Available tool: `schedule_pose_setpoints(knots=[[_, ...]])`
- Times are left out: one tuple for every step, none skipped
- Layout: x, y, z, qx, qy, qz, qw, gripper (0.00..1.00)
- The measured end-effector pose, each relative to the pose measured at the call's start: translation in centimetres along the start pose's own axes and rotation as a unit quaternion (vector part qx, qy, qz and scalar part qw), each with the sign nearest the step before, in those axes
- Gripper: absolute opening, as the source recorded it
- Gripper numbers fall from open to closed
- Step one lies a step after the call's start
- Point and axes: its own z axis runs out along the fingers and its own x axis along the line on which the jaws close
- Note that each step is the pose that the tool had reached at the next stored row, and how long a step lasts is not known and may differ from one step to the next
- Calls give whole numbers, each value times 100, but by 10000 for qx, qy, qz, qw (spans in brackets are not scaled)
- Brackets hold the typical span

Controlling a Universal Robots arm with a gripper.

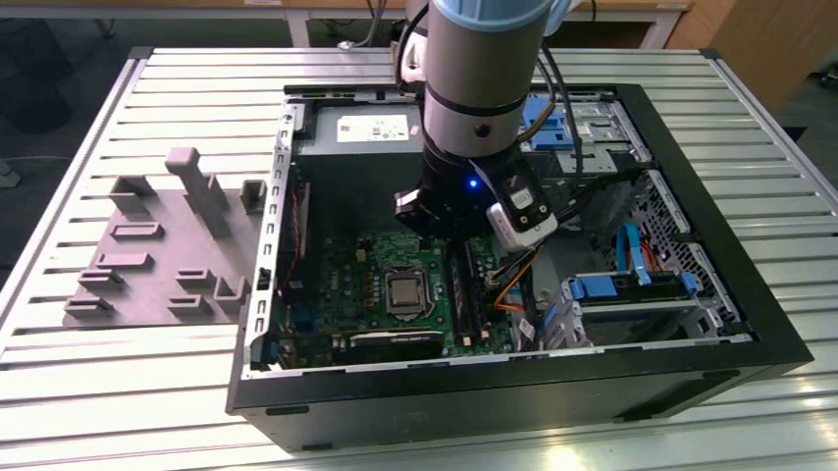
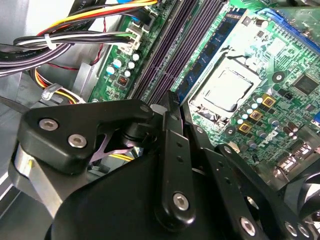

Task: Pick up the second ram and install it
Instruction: 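Insert the second ram into the second slot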

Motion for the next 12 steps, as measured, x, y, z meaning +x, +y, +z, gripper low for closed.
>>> schedule_pose_setpoints(knots=[[0, 0, 0, 0, 0, 0, 10000, 14], [0, 0, 1, 0, 0, 0, 10000, 14], [0, 0, 1, 0, 0, 0, 10000, 14], [0, 0, 1, 0, 0, 0, 10000, 14], [0, 0, 1, 0, 0, 0, 10000, 14], [0, 0, 1, 0, 0, 0, 10000, 14], [0, 0, 3, -1, 0, 0, 10000, 14], [0, 0, 6, -2, -1, 0, 10000, 14], [0, 1, 13, -3, -1, 2, 10000, 14], [0, 0, 22, -2, -1, 7, 10000, 14], [1, 0, 35, -4, 0, 12, 10000, 14], [1, -1, 49, -3, 0, 16, 10000, 14]])
